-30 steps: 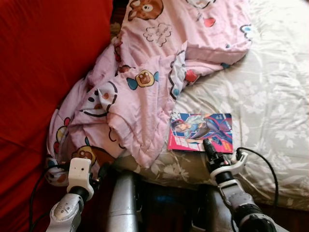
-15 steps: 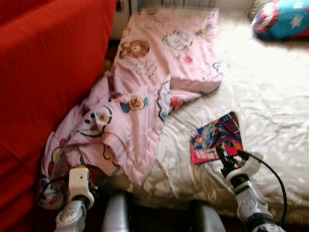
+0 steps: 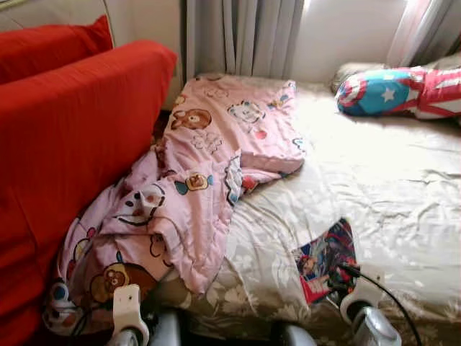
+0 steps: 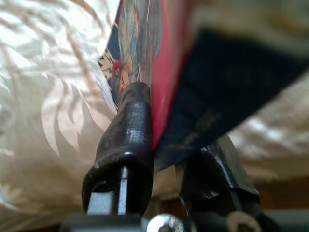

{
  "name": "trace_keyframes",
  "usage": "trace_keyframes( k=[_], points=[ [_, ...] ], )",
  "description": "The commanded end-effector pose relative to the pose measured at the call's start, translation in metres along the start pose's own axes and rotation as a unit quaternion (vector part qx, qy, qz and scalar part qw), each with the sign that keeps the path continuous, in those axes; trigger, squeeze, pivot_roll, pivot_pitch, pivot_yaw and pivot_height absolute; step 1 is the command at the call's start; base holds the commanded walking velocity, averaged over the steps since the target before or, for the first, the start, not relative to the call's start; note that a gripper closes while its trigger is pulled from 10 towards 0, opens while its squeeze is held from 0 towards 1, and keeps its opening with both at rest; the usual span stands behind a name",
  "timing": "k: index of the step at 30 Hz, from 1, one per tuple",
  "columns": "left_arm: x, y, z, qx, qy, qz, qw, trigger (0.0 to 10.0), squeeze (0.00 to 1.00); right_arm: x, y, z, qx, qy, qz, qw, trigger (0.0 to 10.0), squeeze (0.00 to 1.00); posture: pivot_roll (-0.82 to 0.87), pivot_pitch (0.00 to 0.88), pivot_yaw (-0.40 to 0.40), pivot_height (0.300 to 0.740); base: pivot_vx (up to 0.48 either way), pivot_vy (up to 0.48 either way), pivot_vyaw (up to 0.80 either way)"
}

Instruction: Clean up the room

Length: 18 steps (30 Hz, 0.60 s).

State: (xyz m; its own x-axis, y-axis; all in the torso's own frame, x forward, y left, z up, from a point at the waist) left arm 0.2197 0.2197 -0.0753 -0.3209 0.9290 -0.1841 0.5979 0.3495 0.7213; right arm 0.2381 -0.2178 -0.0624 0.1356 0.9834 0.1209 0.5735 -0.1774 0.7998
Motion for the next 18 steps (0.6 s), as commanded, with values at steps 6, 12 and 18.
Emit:
trace_keyframes(
  k=[6, 12, 18],
  points=[
    [0.001, -0.028, -0.006, 0.057, 0.008, 0.022, 0.998, 10.0, 0.0, -0.001, -0.06, -0.021, 0.122, -0.004, 0.001, 0.993, 10.0, 0.0, -0.01, 0.0, -0.081, 0.598, 0.0, 0.0, 0.0],
    [0.007, -0.031, -0.007, 0.069, 0.008, 0.033, 0.997, 10.0, 0.0, 0.01, -0.061, -0.019, 0.133, 0.013, -0.033, 0.99, 10.0, 0.0, -0.03, 0.0, -0.052, 0.633, 0.0, 0.0, 0.0],
    [0.009, -0.031, -0.007, 0.073, 0.007, 0.038, 0.997, 10.0, 0.0, 0.007, -0.066, -0.022, 0.139, 0.018, -0.034, 0.99, 10.0, 0.0, -0.02, 0.0, -0.041, 0.678, 0.0, 0.0, 0.0]
  ],
)
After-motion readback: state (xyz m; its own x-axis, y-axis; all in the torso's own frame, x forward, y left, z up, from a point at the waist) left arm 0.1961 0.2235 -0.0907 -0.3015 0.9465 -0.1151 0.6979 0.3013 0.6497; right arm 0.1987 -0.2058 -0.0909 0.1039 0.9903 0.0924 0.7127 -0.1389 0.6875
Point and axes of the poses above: a point about 5 cm out from each wrist's last joint towards the gripper, its own z axis pointing out of the wrist towards the gripper, its own y axis along the axis of the wrist's last joint, x = y × z, the point moved 2 cm from there along z, pointing out of the wrist towards the gripper, and after that the axes turned 10 degrees about -z, right-handed, at the moved point
